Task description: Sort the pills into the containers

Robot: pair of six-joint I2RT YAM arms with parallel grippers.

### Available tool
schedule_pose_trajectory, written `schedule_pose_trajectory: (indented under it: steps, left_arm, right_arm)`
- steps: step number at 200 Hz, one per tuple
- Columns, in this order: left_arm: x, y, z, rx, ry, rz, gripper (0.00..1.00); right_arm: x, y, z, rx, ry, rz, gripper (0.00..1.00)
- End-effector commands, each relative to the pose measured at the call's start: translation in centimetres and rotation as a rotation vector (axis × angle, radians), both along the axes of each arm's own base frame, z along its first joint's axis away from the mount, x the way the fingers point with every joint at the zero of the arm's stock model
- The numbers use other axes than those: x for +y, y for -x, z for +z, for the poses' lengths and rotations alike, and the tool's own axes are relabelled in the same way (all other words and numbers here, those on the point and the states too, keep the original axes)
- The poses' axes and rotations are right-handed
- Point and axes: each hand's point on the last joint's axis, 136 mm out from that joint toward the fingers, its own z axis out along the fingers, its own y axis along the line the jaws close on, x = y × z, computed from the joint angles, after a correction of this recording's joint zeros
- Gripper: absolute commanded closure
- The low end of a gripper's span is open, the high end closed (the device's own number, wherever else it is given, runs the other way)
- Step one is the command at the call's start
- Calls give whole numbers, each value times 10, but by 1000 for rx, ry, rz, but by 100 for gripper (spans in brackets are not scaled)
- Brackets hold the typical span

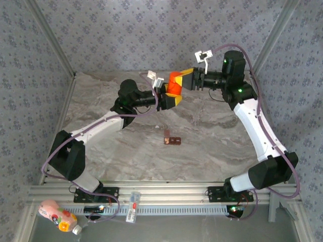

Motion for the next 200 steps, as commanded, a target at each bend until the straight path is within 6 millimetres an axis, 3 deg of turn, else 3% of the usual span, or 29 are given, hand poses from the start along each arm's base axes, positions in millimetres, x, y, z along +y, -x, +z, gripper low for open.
schedule_pose_trajectory:
  steps: [1, 117, 200]
  left_arm:
    - [1, 6, 24, -75, 35, -12, 100]
    - [4, -19, 12, -109, -60, 190, 100]
    - [1, -31, 9, -141, -58, 323, 100]
  right_arm:
    - [4, 2, 4, -8, 14, -17, 52]
    - [1, -18, -40, 8, 171, -329, 54]
    - [10, -25, -43, -21, 129, -450, 51]
